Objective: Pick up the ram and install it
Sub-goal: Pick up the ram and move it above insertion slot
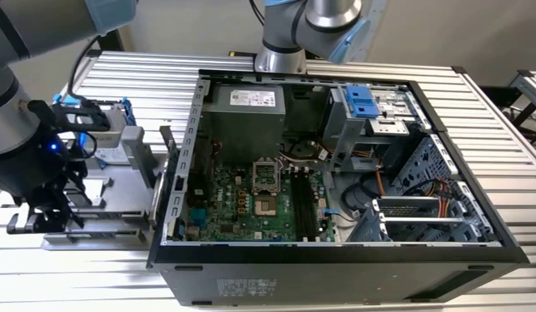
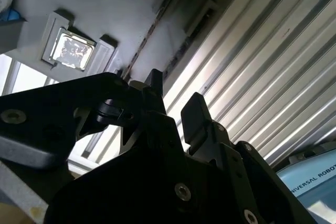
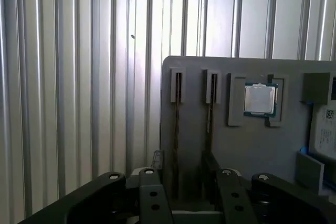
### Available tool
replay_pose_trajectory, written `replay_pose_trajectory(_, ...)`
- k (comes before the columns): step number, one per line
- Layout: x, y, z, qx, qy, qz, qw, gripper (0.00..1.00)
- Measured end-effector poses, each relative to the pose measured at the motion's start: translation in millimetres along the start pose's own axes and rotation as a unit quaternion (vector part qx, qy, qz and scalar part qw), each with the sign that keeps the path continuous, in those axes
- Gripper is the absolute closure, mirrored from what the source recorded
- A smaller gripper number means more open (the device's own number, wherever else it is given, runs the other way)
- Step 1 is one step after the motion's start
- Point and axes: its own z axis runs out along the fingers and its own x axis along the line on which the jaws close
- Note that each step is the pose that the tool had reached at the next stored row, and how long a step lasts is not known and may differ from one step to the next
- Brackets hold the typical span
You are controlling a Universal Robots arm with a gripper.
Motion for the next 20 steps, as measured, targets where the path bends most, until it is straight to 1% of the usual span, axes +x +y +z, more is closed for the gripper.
replay_pose_trajectory(6, 0.9, 0.0, 7.0, -0.0001, 0.0, 0.005, 0.99999, 0.0)
replay_pose_trajectory(12, 1.1, 0.0, 14.1, -0.0015, 0.0001, 0.013, 0.99991, 0.0)
replay_pose_trajectory(20, 1.5, 0.0, 25.8, -0.0017, 0.0, 0.014, 0.99991, 0.0)
